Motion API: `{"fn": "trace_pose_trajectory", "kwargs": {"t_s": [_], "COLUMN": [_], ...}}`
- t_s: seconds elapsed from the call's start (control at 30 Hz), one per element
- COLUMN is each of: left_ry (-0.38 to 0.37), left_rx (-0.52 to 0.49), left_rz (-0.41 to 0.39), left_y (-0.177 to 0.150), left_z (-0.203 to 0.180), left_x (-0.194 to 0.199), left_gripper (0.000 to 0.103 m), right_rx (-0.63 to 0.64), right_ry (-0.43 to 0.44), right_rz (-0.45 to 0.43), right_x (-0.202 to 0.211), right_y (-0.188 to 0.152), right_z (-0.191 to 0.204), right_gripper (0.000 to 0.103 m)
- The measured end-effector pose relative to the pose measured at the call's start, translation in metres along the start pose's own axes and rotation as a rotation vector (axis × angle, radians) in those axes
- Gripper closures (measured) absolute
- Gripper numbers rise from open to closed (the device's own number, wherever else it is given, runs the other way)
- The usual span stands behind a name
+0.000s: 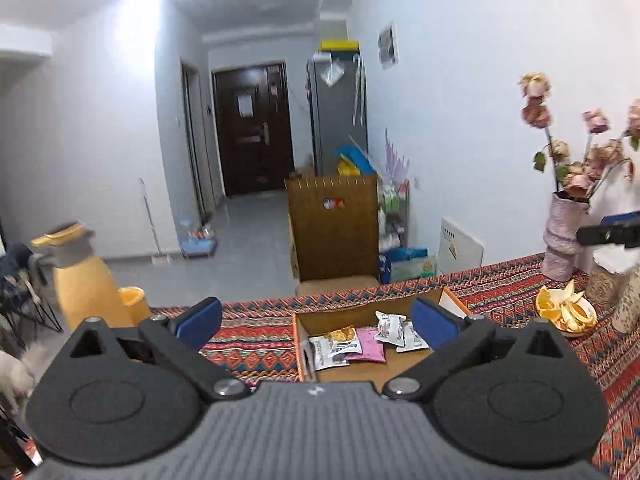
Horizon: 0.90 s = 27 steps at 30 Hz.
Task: Organize snacks
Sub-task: 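Move both grippers back from the box to the snack pile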
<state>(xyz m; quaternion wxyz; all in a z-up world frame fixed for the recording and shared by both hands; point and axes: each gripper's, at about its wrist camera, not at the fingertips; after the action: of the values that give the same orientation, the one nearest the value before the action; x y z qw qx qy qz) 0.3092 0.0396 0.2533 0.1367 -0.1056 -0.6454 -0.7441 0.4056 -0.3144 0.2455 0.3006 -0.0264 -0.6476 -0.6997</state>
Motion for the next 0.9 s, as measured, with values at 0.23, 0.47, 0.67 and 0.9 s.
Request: {"fn": "trace_pose_trajectory", "kwargs": {"t_s": [0.23, 0.47, 0.67, 0.9], "left_ry": [-0.002, 0.023, 0.088, 0.106], "left_rx": [0.019, 0.068, 0.090, 0.067], "left_rz": [-0.097, -0.195, -0.213, -0.169], "left_y": [-0.060, -0.126, -0.200, -0.253], "left_z": [0.002, 0.004, 0.008, 0.001], "left_x": [0.106, 0.187, 0.229, 0.236], "left_gripper": [0.000, 0.000, 0.000, 0.000], "right_rx": [-0.006, 0.068, 0.160, 0.215], "right_ry": [0.058, 0.066, 0.076, 0.080], "right_rz": [-0.073, -0.162, -0.194, -0.158], "right_x": [0.091, 0.165, 0.200, 0.201], "right_y": [-0.055, -0.144, -0.215, -0.281], "right_z": [0.014, 0.044, 0.081, 0.117], "right_gripper": [0.000, 0.000, 0.000, 0.000]}}
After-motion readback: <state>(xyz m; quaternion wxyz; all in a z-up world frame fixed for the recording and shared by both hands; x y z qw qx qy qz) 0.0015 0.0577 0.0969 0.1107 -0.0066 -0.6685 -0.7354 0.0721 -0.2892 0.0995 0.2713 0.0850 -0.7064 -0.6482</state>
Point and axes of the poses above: each gripper's, at about its wrist camera, not at the fingertips, and x roughly against the way its jaws point, z to its left, y to its top, and after that the axes turned 8 degrees about y, right-handed
